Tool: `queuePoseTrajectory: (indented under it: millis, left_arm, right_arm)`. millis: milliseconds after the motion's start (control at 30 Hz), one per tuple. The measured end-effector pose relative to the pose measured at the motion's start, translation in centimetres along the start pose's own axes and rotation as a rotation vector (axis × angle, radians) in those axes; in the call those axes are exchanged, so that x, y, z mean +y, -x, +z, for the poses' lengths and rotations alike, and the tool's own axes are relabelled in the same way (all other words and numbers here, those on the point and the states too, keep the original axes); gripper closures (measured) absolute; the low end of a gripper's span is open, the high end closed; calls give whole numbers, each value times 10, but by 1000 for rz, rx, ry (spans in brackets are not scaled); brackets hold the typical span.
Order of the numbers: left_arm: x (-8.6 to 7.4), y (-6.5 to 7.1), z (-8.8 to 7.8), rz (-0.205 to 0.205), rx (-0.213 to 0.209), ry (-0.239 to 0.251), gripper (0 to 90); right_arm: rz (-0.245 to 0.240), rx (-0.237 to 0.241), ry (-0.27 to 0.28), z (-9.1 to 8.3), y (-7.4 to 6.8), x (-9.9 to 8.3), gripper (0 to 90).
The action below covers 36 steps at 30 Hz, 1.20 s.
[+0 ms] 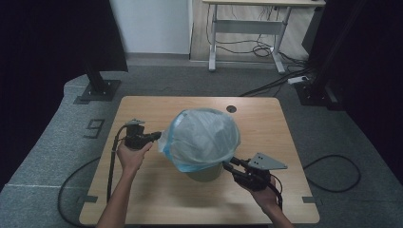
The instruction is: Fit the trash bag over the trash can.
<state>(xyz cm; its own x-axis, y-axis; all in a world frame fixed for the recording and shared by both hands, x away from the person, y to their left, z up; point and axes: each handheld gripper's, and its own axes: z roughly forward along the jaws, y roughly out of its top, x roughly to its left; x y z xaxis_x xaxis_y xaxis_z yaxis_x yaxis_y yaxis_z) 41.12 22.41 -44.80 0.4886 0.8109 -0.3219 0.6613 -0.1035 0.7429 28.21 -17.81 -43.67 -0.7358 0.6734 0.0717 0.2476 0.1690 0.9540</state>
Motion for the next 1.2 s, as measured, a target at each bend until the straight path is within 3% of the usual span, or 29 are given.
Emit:
queuePoseTrajectory:
  millis: [100,200,367,733,1200]
  left_arm:
    - [-1,1,0,1,-1,-1,897]
    - [-1,1,1,1,-1,0,898]
    - [-5,3,8,4,-3,-21,898]
    - [-17,6,38,2,-25,-75,899]
    - [-28,4,52,-10,-29,-115,899]
  right_arm:
    - [-5,3,6,-2,-2,0,826]
    - [-13,10,5,-4,-3,-1,886]
    - [-8,28,-28,-1,-1,-9,890]
    - [43,72,-164,28,10,-54,892]
    - [88,59,-283,41,32,-81,891]
